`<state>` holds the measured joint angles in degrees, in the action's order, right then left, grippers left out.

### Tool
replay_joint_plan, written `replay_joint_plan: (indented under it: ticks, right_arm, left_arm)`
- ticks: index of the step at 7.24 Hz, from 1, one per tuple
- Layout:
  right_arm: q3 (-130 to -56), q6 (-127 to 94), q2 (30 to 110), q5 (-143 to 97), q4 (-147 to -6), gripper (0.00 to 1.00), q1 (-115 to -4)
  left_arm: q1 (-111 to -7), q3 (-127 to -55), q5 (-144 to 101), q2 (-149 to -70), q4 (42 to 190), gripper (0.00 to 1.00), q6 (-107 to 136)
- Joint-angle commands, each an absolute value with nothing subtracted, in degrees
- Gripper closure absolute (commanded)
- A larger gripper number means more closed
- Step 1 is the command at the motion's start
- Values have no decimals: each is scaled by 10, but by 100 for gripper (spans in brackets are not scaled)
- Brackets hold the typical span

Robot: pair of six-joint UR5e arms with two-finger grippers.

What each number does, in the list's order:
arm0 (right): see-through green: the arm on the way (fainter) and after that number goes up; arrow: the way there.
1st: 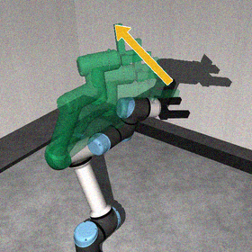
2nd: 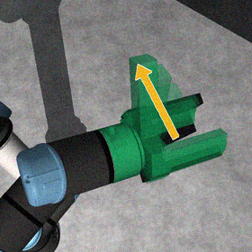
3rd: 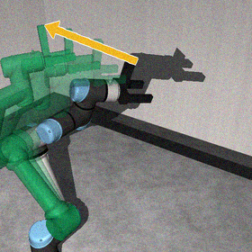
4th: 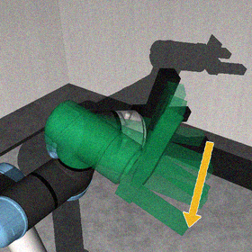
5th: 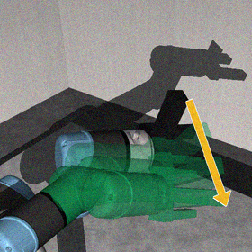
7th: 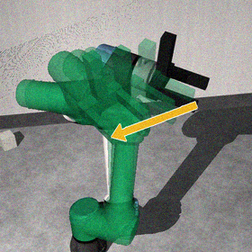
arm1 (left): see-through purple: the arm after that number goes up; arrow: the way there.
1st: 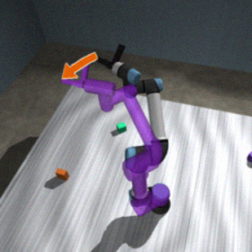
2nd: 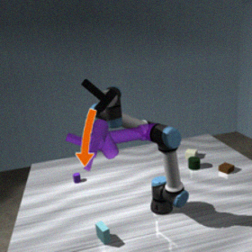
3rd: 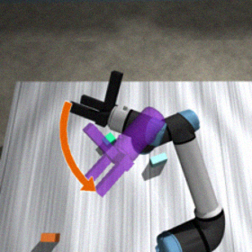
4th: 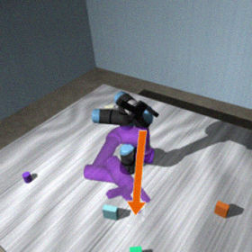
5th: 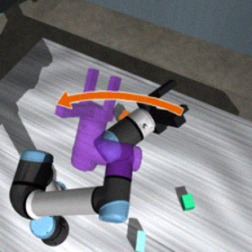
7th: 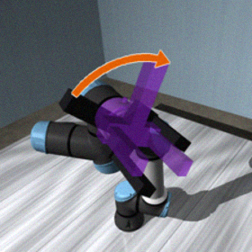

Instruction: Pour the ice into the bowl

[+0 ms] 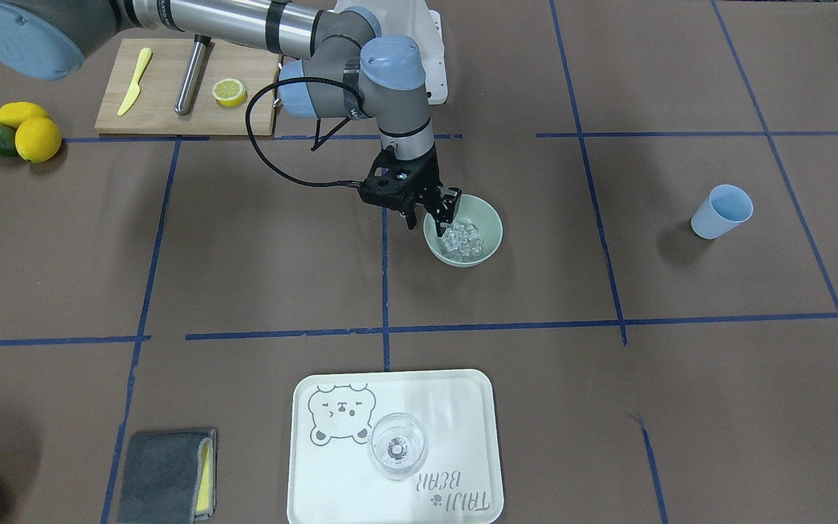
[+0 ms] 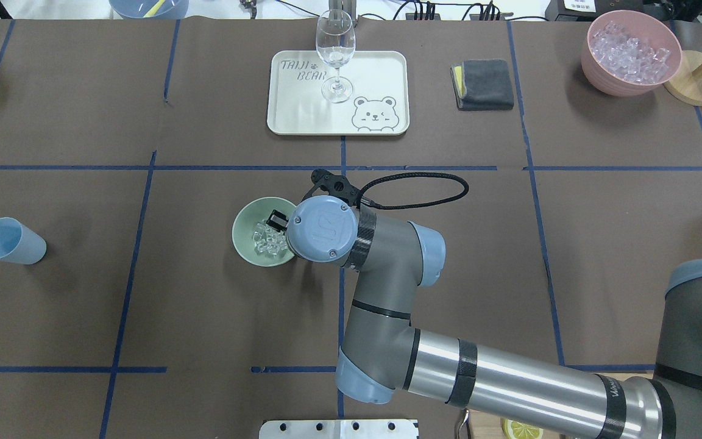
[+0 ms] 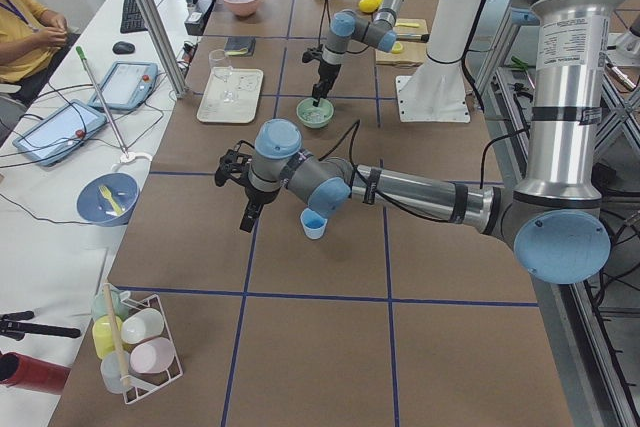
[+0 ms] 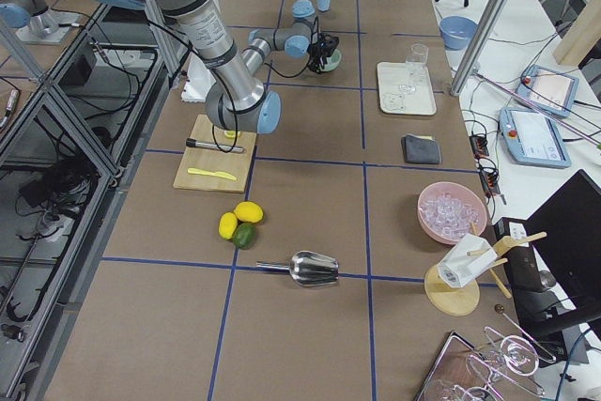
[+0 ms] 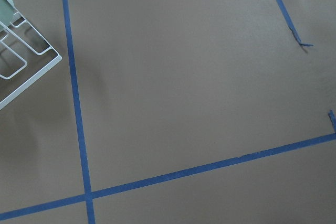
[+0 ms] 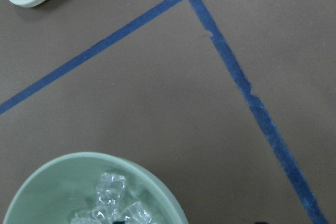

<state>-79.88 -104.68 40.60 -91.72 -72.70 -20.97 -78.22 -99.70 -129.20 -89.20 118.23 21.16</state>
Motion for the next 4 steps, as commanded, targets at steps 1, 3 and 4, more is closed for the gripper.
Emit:
replay_joint_plan:
  ticks: [1, 3, 4]
  right_arm:
    - [-807, -1049, 406, -919, -726, 100, -209]
    - [-892, -1048, 443, -922, -732, 100, -234]
    - [-978, -1042, 516, -925, -731, 100, -250]
  left_arm:
    - [-782, -1001, -1290, -886, 1183, 0, 220]
    - [-781, -1000, -1288, -882, 1184, 0, 218]
    - [-781, -1001, -1288, -882, 1184, 0, 215]
